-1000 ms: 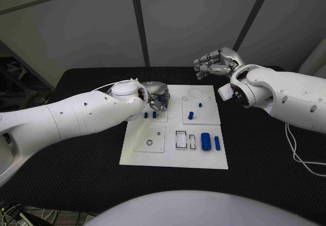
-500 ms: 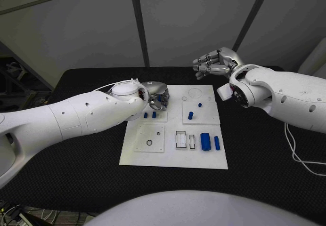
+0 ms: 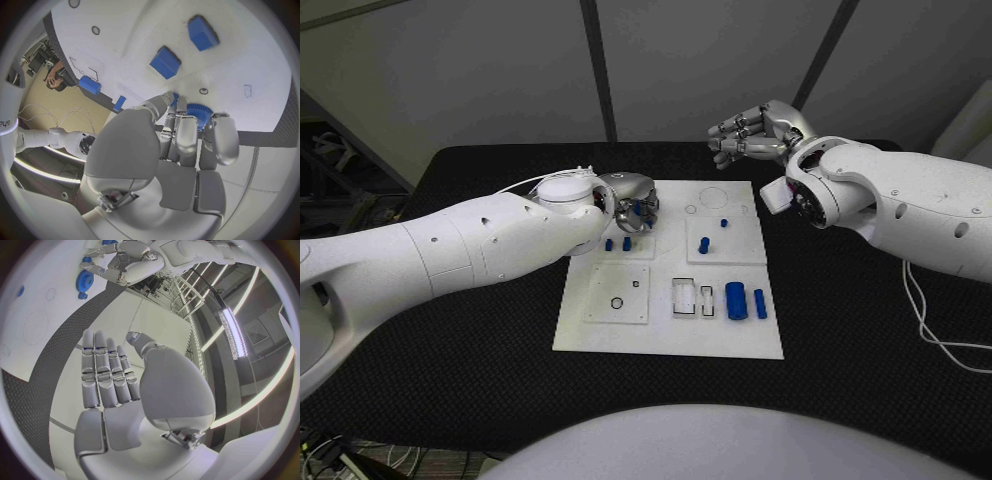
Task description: Assemble the parts on the task board
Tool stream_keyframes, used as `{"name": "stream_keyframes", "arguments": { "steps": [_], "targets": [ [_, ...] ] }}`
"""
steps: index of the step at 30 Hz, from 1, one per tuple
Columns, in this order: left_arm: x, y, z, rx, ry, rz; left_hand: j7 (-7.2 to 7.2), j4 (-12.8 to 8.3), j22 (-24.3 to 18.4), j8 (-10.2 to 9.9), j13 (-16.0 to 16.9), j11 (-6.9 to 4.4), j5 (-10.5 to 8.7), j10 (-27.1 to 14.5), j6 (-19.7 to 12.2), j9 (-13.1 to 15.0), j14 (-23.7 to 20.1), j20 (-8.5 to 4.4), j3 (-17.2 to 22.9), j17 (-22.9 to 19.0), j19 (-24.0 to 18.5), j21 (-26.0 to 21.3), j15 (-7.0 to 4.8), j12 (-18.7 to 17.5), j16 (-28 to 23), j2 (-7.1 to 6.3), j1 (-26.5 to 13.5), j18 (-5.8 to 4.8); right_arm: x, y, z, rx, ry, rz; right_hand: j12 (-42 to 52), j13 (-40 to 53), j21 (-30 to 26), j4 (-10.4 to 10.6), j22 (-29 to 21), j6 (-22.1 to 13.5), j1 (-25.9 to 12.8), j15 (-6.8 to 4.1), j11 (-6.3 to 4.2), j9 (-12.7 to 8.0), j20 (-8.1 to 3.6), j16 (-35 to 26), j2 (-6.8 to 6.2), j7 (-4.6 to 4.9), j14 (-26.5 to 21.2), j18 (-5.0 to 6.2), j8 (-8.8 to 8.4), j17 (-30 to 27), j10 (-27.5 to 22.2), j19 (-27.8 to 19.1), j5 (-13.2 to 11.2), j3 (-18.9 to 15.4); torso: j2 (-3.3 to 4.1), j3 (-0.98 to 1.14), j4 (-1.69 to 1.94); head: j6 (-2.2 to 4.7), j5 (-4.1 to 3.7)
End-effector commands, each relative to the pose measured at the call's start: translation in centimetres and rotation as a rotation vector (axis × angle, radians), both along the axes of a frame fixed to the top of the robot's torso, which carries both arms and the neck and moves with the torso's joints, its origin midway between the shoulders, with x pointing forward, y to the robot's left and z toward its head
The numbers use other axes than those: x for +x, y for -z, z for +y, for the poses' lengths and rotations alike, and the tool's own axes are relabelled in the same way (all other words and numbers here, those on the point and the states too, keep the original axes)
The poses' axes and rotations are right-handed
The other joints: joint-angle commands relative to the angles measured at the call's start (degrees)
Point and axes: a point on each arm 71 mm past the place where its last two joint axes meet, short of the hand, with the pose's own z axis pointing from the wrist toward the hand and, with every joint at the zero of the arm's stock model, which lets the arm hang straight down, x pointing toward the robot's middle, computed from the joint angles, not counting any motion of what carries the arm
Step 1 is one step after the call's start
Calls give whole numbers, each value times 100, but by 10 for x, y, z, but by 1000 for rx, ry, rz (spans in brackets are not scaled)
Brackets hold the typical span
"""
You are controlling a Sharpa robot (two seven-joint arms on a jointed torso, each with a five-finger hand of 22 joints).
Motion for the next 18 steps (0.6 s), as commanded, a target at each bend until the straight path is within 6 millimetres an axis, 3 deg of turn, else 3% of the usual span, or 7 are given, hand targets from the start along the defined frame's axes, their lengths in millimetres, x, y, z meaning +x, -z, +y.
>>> {"name": "stream_keyframes", "arguments": {
  "steps": [1,9,18],
  "targets": [
    [-1,-2,0,-19,21,-24,9,-29,642,-49,-23,7,-11,99,79,-13,89,6,89,-13,52,35,7,-77,38,-46,-31,-33,0,-1,1,5,-10,-2,17,-7,-13,13,9,-47,-25,-10,9,8,22,-16,-9,11,-15,26,28,5,-39,-23,31,28,-5,-3,6,0,-12],
    [-3,-7,10,-49,9,-47,22,-86,668,-83,-47,2,-18,237,164,-32,87,7,206,-36,62,55,8,-192,61,-72,-89,-36,0,-1,0,4,-8,-2,17,-7,-13,13,9,-47,-25,-10,9,8,22,-16,-9,11,-15,26,28,5,-39,-23,31,28,-5,-8,8,0,-10],
    [0,-27,18,-104,-13,-90,25,-109,679,-92,-52,-2,-24,297,208,-37,85,6,239,-47,67,64,5,-237,70,-83,-120,-38,0,-1,-1,3,-6,-1,17,-7,-13,13,9,-47,-25,-10,9,8,22,-16,-9,11,-15,26,28,5,-39,-23,31,28,-4,-4,6,0,7]
  ]
}}
